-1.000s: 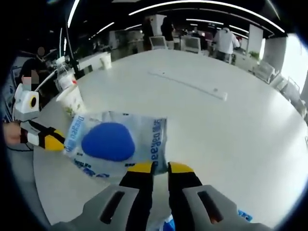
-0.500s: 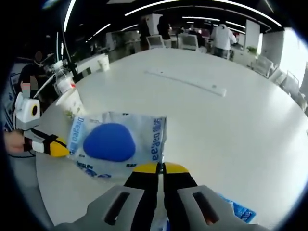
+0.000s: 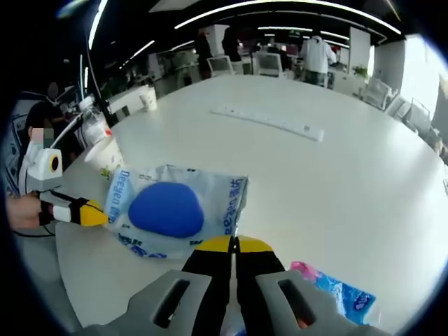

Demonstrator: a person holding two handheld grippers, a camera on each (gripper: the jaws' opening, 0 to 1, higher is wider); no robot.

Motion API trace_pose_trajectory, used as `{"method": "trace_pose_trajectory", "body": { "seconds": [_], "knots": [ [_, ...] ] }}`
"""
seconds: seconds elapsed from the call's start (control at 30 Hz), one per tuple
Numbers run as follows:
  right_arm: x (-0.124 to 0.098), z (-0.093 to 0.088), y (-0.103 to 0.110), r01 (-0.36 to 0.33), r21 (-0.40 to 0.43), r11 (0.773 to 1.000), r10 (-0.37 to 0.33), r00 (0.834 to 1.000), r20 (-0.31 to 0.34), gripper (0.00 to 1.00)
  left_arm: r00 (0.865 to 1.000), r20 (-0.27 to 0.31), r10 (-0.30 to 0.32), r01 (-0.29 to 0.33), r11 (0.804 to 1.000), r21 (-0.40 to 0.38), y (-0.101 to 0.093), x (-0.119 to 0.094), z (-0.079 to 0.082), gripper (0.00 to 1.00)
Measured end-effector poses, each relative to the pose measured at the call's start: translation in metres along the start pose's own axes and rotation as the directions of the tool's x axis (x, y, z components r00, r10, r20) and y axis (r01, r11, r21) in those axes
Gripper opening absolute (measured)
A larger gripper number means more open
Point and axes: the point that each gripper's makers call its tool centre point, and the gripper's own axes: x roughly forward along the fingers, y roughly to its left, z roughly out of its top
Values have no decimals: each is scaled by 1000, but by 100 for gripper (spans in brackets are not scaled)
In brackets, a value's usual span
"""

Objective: Arrange the tabletop items into an orderly group along one side of the table until the central work area is clear of visible clutter.

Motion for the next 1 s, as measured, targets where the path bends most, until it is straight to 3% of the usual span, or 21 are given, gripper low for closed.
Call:
{"method": "trace_pose_trajectory", "body": {
  "seconds": [0.43,1.0],
  "knots": [
    [-27,8,9,10,80,997,-17,996,83,0,999,42,-5,4,1000,26,1,-6,20,0],
    [-47,0,24,15,121,993,-30,993,118,0,999,53,-5,3,999,42,4,-8,29,0]
  ]
}}
